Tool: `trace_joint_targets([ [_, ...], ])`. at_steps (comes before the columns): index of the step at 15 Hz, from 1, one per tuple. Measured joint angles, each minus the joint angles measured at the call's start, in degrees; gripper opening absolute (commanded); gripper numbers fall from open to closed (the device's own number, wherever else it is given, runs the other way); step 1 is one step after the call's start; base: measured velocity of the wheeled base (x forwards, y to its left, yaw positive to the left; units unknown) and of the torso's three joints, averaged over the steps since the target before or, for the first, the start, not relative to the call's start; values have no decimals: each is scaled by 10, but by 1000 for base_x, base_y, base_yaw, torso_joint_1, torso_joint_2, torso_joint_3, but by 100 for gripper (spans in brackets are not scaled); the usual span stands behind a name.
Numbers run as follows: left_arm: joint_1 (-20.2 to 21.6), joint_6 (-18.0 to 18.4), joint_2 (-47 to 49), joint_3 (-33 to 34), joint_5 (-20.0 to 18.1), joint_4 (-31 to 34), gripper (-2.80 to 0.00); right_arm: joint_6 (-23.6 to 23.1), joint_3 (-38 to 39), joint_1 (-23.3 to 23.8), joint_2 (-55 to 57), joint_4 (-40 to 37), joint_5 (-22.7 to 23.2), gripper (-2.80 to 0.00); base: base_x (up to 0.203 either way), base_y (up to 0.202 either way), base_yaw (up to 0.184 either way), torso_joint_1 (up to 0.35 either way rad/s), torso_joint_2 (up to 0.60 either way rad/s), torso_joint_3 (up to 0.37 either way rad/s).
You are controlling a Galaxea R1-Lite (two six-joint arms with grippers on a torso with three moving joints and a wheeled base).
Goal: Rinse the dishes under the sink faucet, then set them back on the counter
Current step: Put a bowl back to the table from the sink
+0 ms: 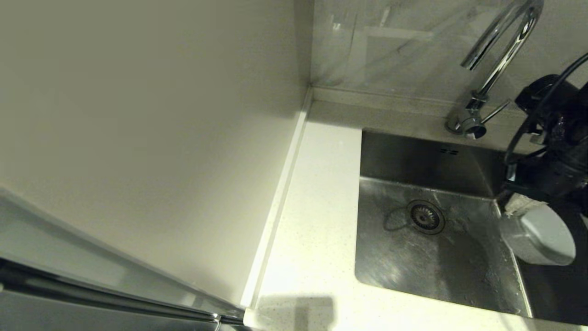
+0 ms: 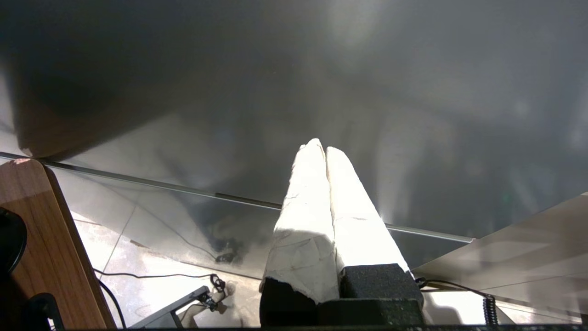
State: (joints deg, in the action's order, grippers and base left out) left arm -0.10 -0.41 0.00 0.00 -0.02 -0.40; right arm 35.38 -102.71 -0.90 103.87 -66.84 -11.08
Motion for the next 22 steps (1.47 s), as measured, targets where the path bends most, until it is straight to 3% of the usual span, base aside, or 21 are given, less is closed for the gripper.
trace_joint_targets([
  [4,0,0,0,0,0,0,-280,-59,42,96,-35,1,-63,-280,0,0,0,0,0,0],
  [13,0,0,0,0,0,0,-280,-166,105,285,-31,54,-70,-280,0,0,0,0,0,0],
  [22,0,0,0,0,0,0,-280,-182,121,386,32,116,-89,-280,0,0,0,0,0,0],
])
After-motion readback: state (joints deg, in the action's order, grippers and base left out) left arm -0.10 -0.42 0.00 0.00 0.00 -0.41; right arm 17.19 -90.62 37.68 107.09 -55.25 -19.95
